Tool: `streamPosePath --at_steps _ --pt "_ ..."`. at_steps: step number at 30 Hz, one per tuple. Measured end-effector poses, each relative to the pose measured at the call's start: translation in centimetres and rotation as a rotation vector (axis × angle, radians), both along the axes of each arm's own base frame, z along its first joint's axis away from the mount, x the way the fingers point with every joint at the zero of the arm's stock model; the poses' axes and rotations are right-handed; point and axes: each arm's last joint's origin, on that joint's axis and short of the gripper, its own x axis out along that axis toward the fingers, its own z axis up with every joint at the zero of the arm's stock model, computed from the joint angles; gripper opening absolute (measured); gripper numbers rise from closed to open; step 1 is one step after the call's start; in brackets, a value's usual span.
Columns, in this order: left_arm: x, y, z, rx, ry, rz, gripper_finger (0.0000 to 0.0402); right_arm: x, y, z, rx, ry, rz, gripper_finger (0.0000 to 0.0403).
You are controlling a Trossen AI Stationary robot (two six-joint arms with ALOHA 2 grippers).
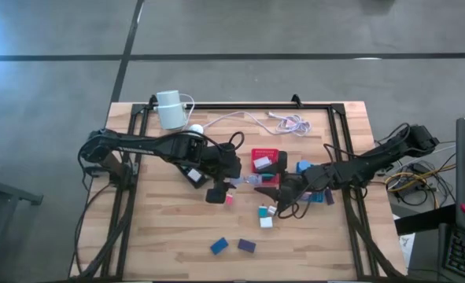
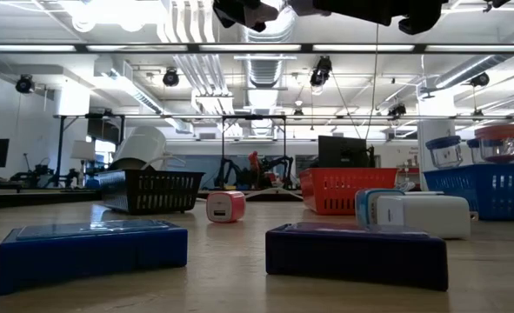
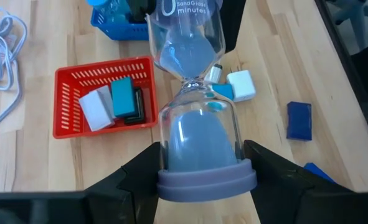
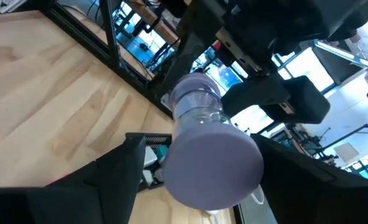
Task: Pick & Place Office items
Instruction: Put the purple hourglass into the blue bin
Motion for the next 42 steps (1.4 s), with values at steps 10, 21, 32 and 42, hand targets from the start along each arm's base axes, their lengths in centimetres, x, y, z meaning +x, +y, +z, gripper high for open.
streamPosePath --at_steps 10,21,32,42 --pt "0.0 0.0 -0.1 0.000 0.003 0.001 0.0198 0.0 0.0 0.1 0.014 -0.008 0.000 0.0277" --pt "0.0 0.0 -0.2 -0.002 0.009 0.005 0.0198 0.1 -0.4 0.0 0.060 -0.011 -0.026 0.0196" --pt "-0.3 0.1 -0.5 0.005 0.047 0.009 0.0198 1.4 -0.5 -1.0 0.045 0.007 -0.053 0.0196" --pt "-0.2 0.0 0.0 0.001 0.014 0.003 0.0326 1.0 -0.6 -0.7 0.050 0.018 -0.074 0.0196"
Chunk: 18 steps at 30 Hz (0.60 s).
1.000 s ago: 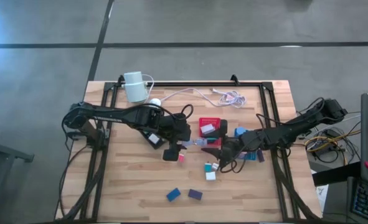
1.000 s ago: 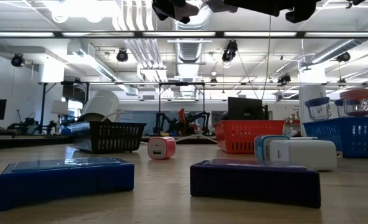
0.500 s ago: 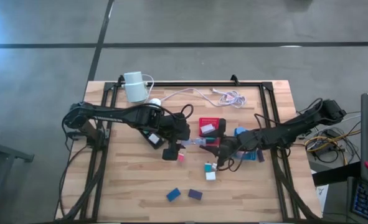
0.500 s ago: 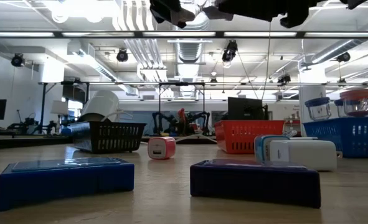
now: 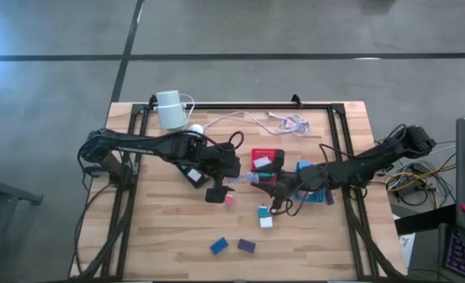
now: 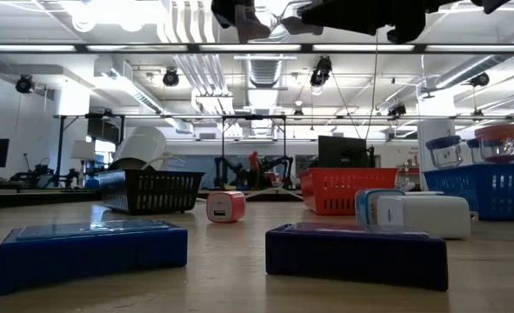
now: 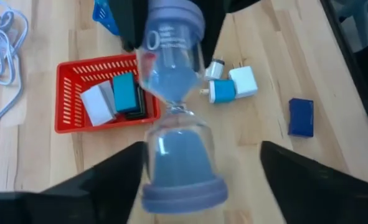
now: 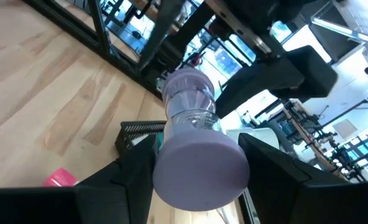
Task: Pick & Place Office items
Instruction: Put the purple hourglass into the blue bin
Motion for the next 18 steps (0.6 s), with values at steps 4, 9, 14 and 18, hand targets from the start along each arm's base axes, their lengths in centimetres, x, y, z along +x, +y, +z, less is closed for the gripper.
streamPosePath --at_steps 4,9,14,18 --pt "-1.0 -0.3 1.0 0.010 -0.024 -0.039 0.0361 -0.3 0.1 0.1 0.001 0.005 -0.004 0.0196" --pt "-3.9 -0.1 2.7 0.017 -0.101 -0.065 0.0360 -0.7 0.7 0.0 -0.016 0.020 -0.041 0.0196" --pt "-8.4 0.5 1.6 0.003 -0.260 -0.062 0.0337 -1.2 1.3 0.1 -0.027 0.031 -0.044 0.0196" --pt "-12.6 1.1 -2.2 -0.006 -0.402 -0.047 0.0282 -1.8 1.7 0.4 -0.023 0.048 -0.085 0.0196"
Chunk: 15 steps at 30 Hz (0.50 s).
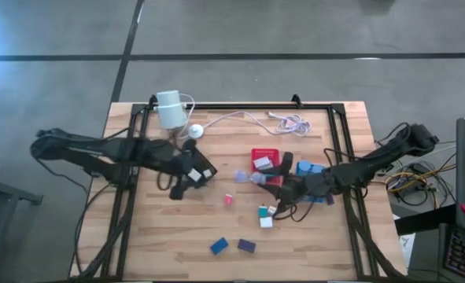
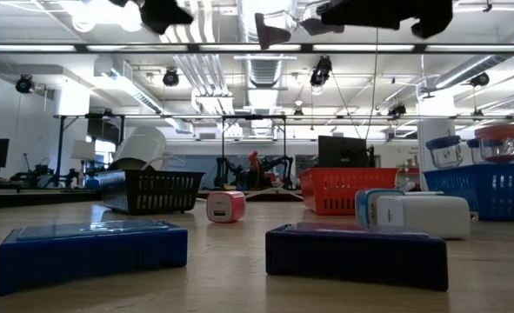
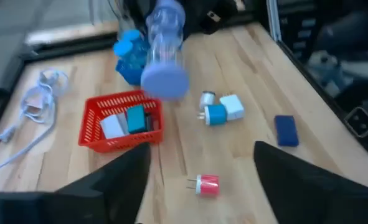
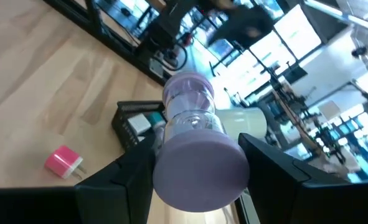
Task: Pick & Place Office items
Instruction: Put the purple hourglass into the blue bin
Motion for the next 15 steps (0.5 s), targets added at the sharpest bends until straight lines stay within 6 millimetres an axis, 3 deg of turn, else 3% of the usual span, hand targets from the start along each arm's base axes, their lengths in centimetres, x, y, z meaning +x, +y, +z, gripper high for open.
streamPosePath --at_steps 6,11,13,15 --pt "-4.6 1.5 -6.4 -0.005 -0.300 0.047 0.0163 -1.4 0.2 1.9 0.074 0.054 -0.096 0.0196" --pt "-7.2 2.3 -9.3 0.000 -0.465 0.083 0.0037 -3.2 0.6 4.7 0.211 0.223 -0.203 0.0196" --pt "-8.0 2.6 -10.1 0.020 -0.507 0.093 0.0011 -3.8 0.9 5.8 0.261 0.300 -0.260 0.0196" --pt "-8.5 2.8 -10.5 0.047 -0.540 0.100 0.0013 -4.3 1.4 7.0 0.313 0.382 -0.297 0.0196"
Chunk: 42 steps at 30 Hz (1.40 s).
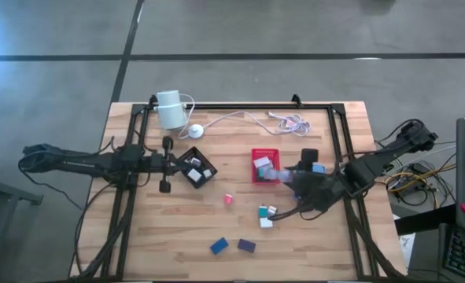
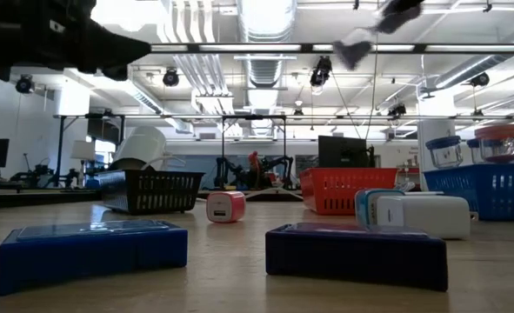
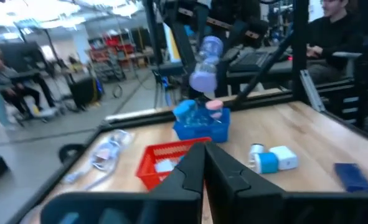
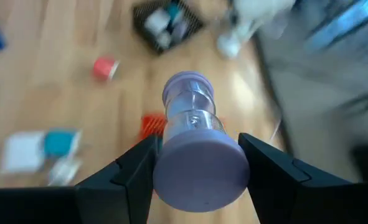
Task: Pick & Place Office items
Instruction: Put the purple hourglass into the blue bin
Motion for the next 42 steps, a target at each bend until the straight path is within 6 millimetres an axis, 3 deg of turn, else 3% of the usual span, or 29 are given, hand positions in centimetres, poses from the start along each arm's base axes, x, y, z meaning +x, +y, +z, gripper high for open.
streamPosePath --at_steps 7,10,15,20,34,42 --pt "-1.1 0.1 0.4 0.043 -0.074 0.022 0.0018 -0.6 1.7 4.0 0.290 0.316 -0.126 0.0196" --pt "-1.3 0.1 0.6 0.039 -0.089 0.022 0.0015 -0.9 2.6 4.4 0.362 0.466 -0.209 0.0196" --pt "-1.3 0.1 0.7 0.025 -0.094 0.021 0.0010 -1.3 3.7 4.2 0.488 0.510 -0.262 0.0196" --pt "-1.3 0.1 0.9 0.034 -0.102 0.015 0.0012 -2.1 4.3 2.6 0.491 0.532 -0.328 0.0196" --pt "-1.3 0.1 1.1 0.047 -0.102 0.016 0.0014 -3.7 3.5 -3.5 0.412 0.659 -0.586 0.0196" --pt "-1.3 0.1 1.1 0.045 -0.101 0.015 0.0014 -4.2 2.6 -5.9 0.322 0.678 -0.663 0.0196"
